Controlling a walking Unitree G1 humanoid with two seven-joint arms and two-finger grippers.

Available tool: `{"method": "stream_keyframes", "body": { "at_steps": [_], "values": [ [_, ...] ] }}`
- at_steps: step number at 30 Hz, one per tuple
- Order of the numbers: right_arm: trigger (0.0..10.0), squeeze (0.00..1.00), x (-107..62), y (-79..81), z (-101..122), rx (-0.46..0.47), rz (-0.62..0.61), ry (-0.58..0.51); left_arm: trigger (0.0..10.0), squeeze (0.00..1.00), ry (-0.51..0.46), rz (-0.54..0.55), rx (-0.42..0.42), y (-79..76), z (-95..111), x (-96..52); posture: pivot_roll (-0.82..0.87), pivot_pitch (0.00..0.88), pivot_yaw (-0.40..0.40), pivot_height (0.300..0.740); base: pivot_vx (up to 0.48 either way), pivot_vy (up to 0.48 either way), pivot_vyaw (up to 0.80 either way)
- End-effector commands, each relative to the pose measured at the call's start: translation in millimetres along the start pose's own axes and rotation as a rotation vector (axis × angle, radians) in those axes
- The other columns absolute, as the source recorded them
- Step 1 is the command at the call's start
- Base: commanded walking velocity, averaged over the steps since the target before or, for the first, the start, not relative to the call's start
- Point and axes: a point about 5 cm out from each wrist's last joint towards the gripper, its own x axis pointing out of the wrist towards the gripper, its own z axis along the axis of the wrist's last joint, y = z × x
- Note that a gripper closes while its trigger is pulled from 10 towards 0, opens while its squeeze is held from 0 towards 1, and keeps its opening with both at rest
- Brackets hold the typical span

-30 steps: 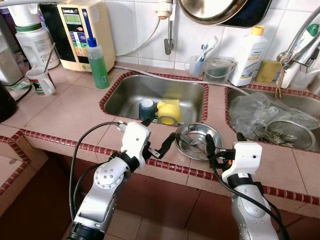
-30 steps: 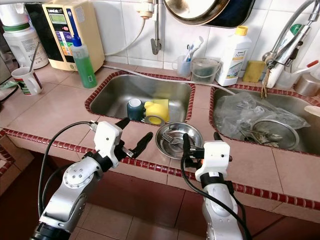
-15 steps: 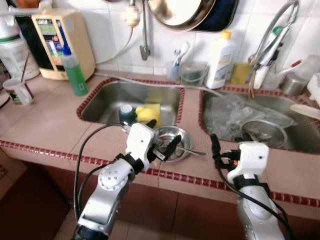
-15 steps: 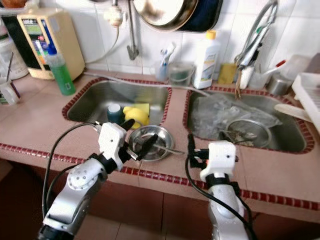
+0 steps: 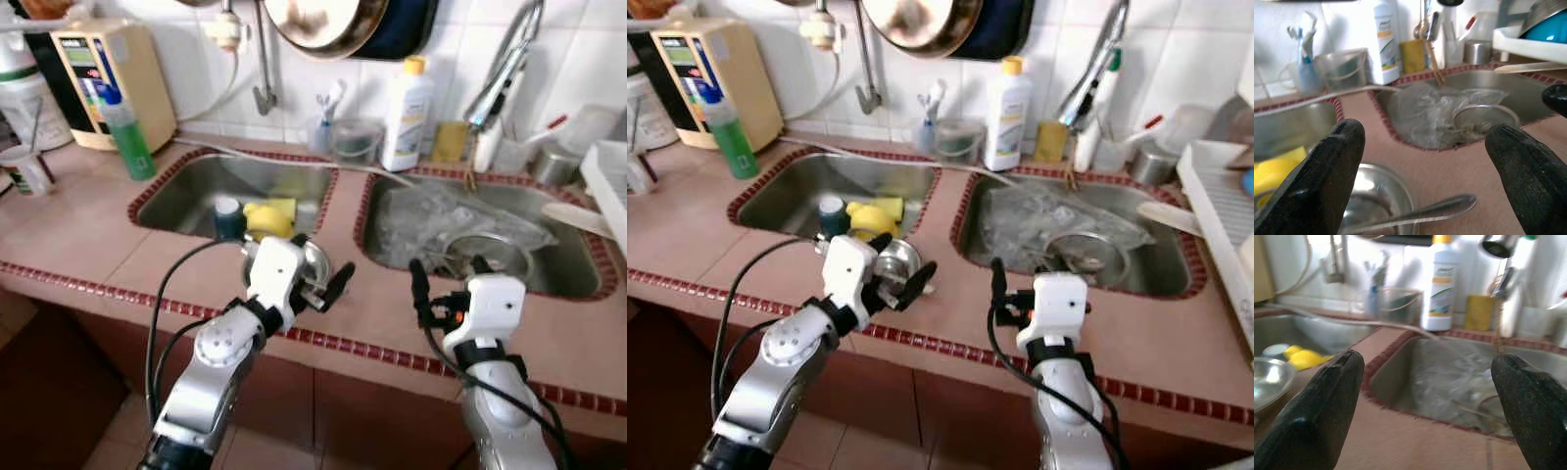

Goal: Kitchen organization

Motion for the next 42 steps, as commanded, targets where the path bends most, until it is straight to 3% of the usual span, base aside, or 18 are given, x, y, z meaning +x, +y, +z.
{"method": "stream_keyframes", "body": {
  "at_steps": [1,9,17,27,31,42],
  "values": [
    [10.0,0.00,-1.1,6.4,6.1,0.010,0.041,-0.027,10.0,0.00,0.001,0.010,0.012,5.2,6.5,-0.1,-0.10,0.016,0.036,0.740,0.000,0.000,0.00],
    [10.0,0.00,-11.1,9.5,4.1,0.023,0.104,-0.015,10.0,0.00,0.068,-0.047,0.002,-0.9,1.5,-1.8,-0.10,0.022,0.038,0.740,0.000,0.000,0.00],
    [10.0,0.00,-16.8,16.4,15.8,0.086,0.189,-0.059,10.0,0.00,0.176,-0.074,-0.036,-4.1,-13.5,-8.9,-0.11,0.035,0.047,0.740,0.000,0.000,0.00],
    [10.0,0.00,-18.4,17.6,24.1,0.098,0.204,-0.082,10.0,0.00,0.204,-0.076,-0.043,-4.6,-17.2,-12.1,-0.11,0.046,0.050,0.740,0.000,0.000,0.00],
    [10.0,0.00,-17.1,21.2,42.2,0.144,0.244,-0.138,10.0,0.00,0.251,-0.092,-0.029,-7.5,-23.0,-14.9,-0.11,0.054,0.051,0.740,0.000,0.000,0.00],
    [10.0,0.00,-19.0,26.8,59.3,0.190,0.298,-0.165,10.0,0.00,0.339,-0.077,-0.045,-5.6,-32.9,-19.4,-0.11,0.056,0.056,0.740,0.000,0.000,0.00]
  ]
}}
